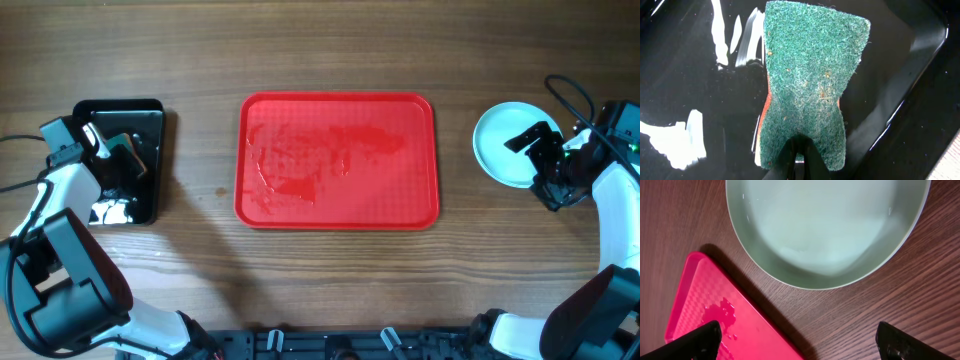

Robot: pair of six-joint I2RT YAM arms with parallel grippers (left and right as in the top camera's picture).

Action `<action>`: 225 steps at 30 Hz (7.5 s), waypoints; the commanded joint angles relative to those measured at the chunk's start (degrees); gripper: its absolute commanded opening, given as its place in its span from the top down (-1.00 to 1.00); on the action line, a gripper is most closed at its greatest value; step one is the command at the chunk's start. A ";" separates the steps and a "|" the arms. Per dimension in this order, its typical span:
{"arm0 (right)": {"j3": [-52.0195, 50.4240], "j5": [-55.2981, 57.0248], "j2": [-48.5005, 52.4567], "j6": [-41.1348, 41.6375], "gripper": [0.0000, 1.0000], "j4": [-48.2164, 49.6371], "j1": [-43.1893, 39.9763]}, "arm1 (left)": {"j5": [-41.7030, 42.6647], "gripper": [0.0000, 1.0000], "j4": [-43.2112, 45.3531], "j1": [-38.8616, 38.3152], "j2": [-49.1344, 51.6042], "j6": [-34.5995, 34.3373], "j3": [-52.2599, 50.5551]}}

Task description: Clean dirty plates on tray and stack at the side

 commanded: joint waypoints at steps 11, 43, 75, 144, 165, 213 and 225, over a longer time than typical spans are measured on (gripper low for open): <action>0.04 0.74 -0.52 -0.81 -0.99 0.57 0.17 | 7.54 0.92 0.57 -0.15 -14.45 -5.09 -0.02; 0.04 -9.92 -47.41 -11.26 -0.99 -23.39 0.17 | 18.62 -1.00 -10.29 -0.15 -26.91 -18.56 -0.02; -19.15 -7.19 -67.19 -8.52 -0.99 -4.39 15.28 | 18.62 -1.00 -10.29 -0.15 -26.91 -18.56 -0.02; -60.92 9.33 -86.25 -29.31 -1.00 48.39 25.51 | 18.64 -1.00 -10.29 -0.15 -26.91 -18.56 -0.02; -60.92 9.33 -86.25 -29.31 -1.00 48.41 25.51 | 18.62 -1.00 -10.29 -0.15 -26.91 -18.56 -0.02; -60.92 9.33 -86.25 -29.29 -0.99 48.41 25.51 | 10.64 -1.00 22.86 -25.66 -84.91 -14.21 -51.91; -60.92 9.33 -86.25 -29.31 -0.99 48.41 25.51 | 6.27 -1.00 24.15 -25.77 -88.65 -8.44 -51.91</action>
